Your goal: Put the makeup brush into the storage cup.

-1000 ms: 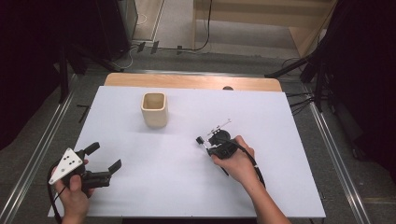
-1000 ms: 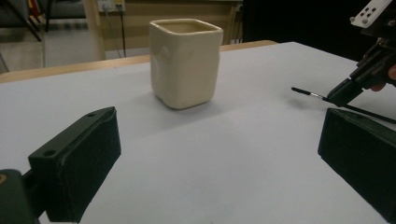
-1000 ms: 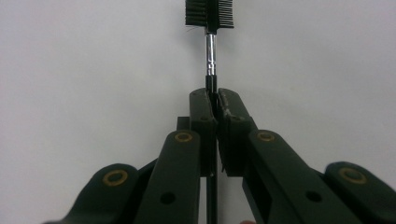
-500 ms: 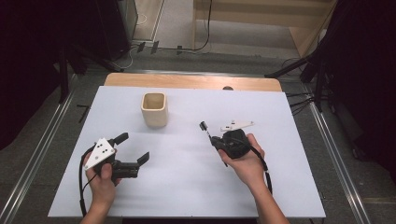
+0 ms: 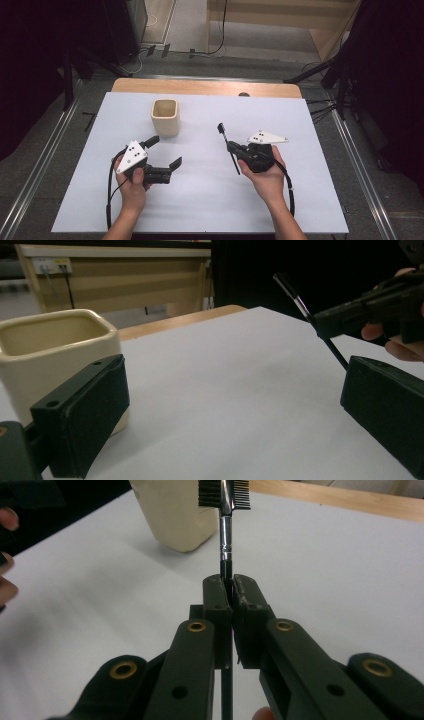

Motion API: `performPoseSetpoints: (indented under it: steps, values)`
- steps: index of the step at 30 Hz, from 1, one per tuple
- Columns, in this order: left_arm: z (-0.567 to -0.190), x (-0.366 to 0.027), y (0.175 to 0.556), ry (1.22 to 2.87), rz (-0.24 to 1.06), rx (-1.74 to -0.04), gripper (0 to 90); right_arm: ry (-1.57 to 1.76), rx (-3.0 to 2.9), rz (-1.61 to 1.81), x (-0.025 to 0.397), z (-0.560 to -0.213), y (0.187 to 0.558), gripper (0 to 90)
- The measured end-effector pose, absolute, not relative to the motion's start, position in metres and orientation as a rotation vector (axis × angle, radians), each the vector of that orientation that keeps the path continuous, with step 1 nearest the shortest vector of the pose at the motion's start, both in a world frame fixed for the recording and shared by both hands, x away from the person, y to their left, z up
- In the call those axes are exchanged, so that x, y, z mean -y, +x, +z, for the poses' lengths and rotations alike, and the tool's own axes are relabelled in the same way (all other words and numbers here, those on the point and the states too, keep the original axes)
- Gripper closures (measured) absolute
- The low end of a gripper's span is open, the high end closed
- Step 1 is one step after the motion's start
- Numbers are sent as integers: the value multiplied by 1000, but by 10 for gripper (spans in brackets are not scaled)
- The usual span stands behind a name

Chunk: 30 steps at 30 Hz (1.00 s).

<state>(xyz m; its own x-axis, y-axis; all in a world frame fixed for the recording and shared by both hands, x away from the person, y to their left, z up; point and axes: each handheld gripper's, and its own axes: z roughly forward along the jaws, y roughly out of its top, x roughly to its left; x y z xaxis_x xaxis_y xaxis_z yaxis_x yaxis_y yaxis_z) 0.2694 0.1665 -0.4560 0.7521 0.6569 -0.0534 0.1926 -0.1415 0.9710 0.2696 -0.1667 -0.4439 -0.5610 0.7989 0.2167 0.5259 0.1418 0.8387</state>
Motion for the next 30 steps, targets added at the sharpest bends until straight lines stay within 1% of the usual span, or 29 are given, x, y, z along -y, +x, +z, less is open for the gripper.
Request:
performPoseSetpoints:
  steps: [1,6,7,8,9,10,12,19,22,24,30]
  values:
    - [-458,-163,271,1696,435,-674,0,1277,-2120,1412,166,-444,268,875]
    - [-455,-154,270,1694,398,-652,3,1256,-2075,1456,163,-445,263,875]
    - [-455,-154,270,1694,398,-652,40,1256,-2075,1456,163,-445,263,875]
    - [-454,-151,269,1693,416,-661,97,1236,-2056,1485,161,-447,261,875]
    - [-453,-148,267,1695,430,-670,97,1236,-2056,1485,161,-447,261,875]
    - [-452,-146,266,1698,434,-675,144,1234,-2050,1496,160,-447,261,875]
    - [-453,-141,264,1703,404,-663,137,1234,-2041,1524,158,-449,260,875]
    - [-456,-127,260,1729,375,-654,138,1218,-1994,1583,153,-447,254,874]
    - [-457,-120,258,1744,355,-644,151,1185,-1978,1591,150,-446,251,874]
    - [-458,-113,257,1752,316,-637,153,1161,-1962,1612,146,-445,249,874]
    - [-461,-102,254,1785,283,-633,201,1154,-1941,1652,141,-444,245,874]
